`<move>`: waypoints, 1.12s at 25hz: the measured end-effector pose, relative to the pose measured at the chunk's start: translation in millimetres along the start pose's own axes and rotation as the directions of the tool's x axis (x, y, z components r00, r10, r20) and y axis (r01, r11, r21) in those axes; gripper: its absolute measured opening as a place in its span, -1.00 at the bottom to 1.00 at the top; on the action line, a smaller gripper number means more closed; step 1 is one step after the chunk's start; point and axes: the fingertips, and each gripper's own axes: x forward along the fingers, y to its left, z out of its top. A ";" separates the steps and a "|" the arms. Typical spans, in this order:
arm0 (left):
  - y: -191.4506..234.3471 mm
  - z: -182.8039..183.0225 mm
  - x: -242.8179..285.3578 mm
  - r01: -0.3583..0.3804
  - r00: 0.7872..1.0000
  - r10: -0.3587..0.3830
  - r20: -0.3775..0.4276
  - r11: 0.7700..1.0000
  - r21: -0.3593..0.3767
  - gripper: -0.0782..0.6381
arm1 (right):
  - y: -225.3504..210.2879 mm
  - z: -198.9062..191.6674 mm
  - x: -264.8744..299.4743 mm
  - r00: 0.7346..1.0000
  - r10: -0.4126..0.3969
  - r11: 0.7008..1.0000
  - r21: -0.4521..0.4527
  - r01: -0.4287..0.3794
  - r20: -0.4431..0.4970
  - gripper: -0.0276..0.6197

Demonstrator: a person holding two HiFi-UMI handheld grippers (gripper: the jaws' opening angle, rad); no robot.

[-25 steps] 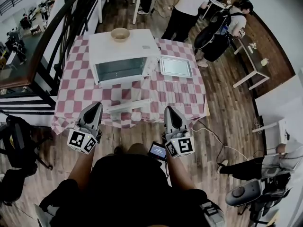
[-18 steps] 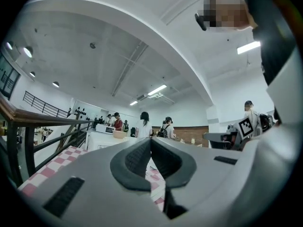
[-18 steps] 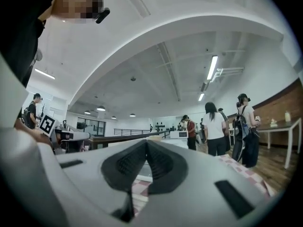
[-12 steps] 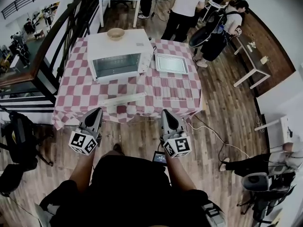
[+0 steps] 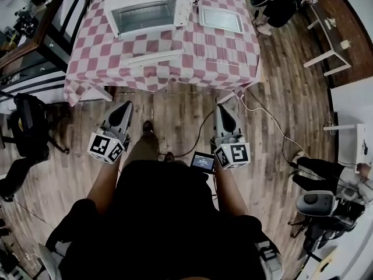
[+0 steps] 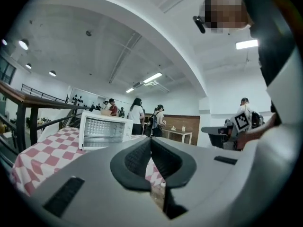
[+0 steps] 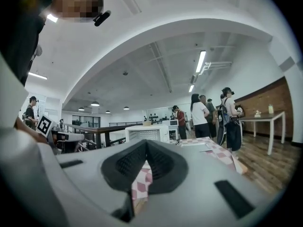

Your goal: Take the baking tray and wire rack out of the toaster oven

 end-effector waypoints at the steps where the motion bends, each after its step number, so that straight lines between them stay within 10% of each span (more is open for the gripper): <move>1: -3.3 -6.8 -7.9 -0.006 1.000 0.006 -0.020 1.000 0.015 -0.79 | 1.0 -6.3 -4.2 1.000 0.006 1.000 0.009 -0.006 -0.009 -0.91; 11: -5.4 -2.9 -67.4 -0.187 0.982 0.187 0.007 0.982 0.030 -0.79 | 44.8 -34.2 -13.9 0.995 0.098 0.995 0.037 -0.097 -0.027 -0.91; 28: -26.7 -6.9 -52.4 -0.120 0.993 0.120 0.010 0.993 0.013 -0.79 | 48.1 -33.8 -7.3 0.991 0.125 0.991 0.042 -0.123 -0.046 -0.91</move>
